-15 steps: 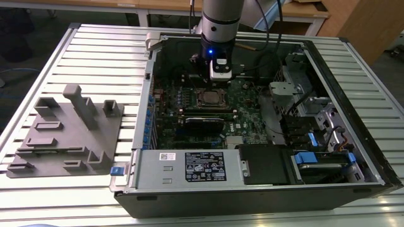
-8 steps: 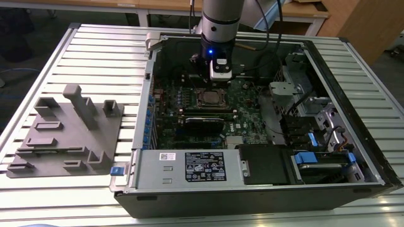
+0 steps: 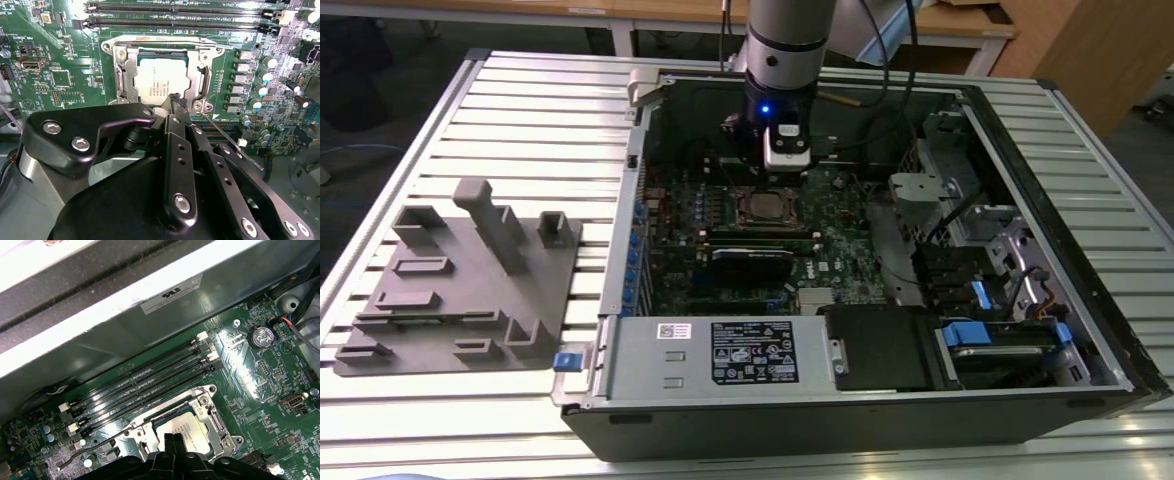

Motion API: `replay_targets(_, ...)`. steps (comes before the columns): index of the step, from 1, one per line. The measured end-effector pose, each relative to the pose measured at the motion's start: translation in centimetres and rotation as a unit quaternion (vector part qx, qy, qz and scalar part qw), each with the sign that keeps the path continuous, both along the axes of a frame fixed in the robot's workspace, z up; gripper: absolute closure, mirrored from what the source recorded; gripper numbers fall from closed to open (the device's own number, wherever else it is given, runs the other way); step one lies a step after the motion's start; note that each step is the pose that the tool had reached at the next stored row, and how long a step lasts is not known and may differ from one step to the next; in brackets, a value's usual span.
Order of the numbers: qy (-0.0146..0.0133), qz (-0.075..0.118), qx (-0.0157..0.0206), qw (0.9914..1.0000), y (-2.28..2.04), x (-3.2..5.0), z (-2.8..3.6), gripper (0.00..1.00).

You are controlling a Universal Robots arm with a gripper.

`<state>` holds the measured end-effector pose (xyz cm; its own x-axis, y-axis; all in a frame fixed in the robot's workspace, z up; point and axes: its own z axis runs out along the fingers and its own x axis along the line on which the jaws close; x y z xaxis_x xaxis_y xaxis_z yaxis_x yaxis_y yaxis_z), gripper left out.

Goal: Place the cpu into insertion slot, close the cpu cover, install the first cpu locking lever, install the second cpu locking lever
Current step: 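Close the cpu cover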

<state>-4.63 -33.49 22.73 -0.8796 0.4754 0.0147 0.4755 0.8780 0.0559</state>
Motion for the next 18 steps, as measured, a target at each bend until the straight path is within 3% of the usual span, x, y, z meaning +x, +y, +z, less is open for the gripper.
replay_targets(8, 0.0000, 0.006, 0.0000, 0.99998, 0.00, 0.00, 0.00, 0.89)
replay_targets(12, 0.0000, 0.025, 0.0000, 0.99968, 0.00, 0.00, -0.01, 0.89)
replay_targets(15, 0.0000, 0.050, 0.0000, 0.99875, 0.00, 0.00, -0.02, 0.89)
replay_targets(18, 0.0000, 0.077, 0.0000, 0.99701, 0.00, 0.00, -0.05, 0.89)
